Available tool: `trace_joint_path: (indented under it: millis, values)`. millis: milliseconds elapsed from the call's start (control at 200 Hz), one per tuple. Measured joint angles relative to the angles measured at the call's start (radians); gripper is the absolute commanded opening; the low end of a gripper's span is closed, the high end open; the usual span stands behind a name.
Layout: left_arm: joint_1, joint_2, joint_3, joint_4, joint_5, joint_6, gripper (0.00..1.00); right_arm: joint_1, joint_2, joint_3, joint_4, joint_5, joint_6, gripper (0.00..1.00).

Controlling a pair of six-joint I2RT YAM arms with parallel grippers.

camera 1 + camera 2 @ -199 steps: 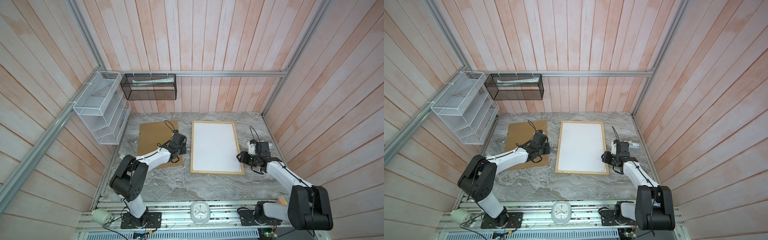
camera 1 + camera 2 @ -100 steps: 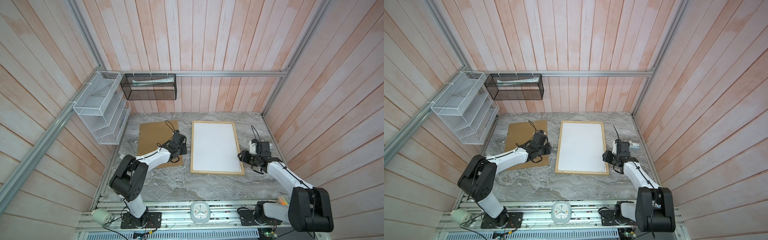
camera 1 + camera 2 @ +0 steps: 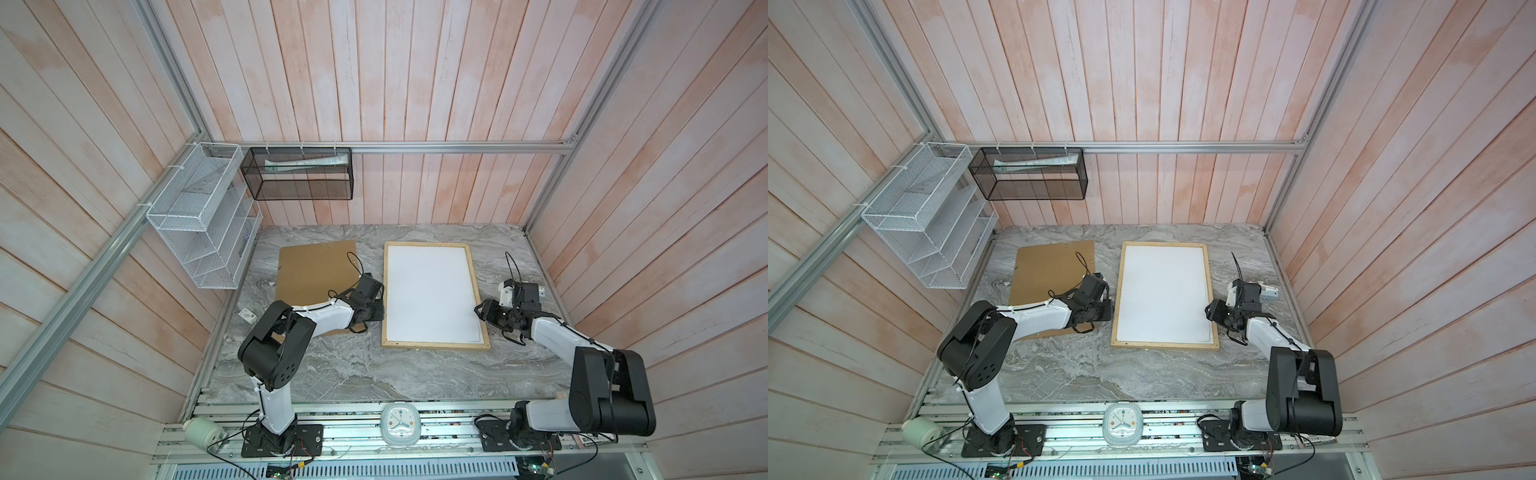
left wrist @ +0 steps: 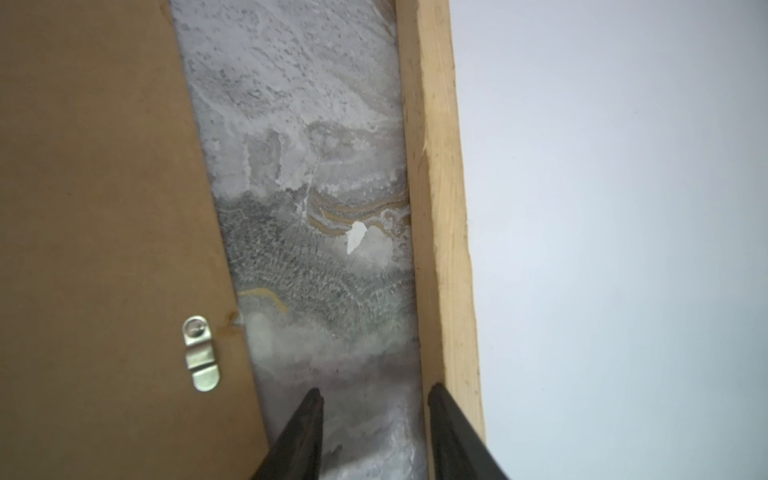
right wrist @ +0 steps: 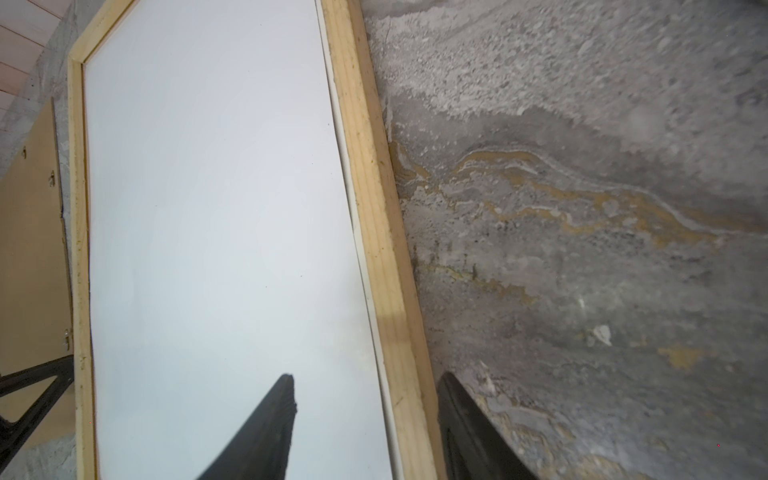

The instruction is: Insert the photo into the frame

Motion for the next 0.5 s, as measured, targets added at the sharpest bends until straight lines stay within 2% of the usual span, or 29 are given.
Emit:
trace_joint_path:
  millis: [500]
  values:
    - [-0.02, 0.031, 0.018, 0.041, 0.021, -0.014, 0.44, -0.054, 0.133, 0.025, 0.075, -0.064, 0.001, 0.56]
